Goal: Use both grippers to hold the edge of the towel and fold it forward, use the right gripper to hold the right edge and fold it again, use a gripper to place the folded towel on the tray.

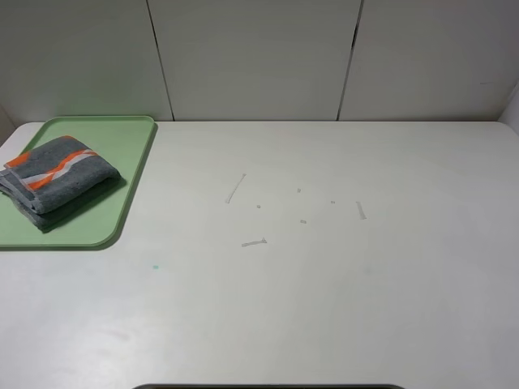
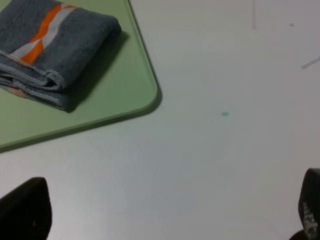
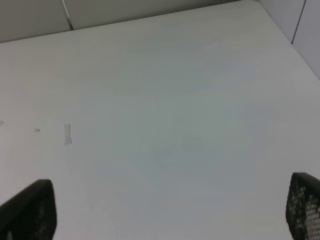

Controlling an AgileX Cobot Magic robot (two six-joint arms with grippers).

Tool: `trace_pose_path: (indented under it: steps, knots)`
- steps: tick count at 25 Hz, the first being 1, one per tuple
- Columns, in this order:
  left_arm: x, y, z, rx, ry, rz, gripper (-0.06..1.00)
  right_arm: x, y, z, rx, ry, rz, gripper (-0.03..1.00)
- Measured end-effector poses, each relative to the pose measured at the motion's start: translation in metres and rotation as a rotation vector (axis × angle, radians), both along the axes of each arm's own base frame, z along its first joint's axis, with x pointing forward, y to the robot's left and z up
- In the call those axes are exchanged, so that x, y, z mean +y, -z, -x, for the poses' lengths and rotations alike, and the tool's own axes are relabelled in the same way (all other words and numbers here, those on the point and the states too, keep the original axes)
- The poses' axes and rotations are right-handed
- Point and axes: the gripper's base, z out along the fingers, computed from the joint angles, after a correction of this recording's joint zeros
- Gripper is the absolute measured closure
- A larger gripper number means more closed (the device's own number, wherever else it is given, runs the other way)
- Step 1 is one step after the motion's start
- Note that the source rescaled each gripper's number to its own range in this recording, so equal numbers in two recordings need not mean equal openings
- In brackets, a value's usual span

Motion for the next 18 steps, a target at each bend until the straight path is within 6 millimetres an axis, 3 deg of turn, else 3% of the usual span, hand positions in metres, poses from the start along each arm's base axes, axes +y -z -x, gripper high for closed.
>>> trace_pose_path:
  steps: [18]
  knots:
    - [0.0000, 0.0000, 0.0000, 0.000, 0.000, 0.000, -0.06, 0.0000, 0.0000, 0.0000, 0.000, 0.000, 0.000, -0.03]
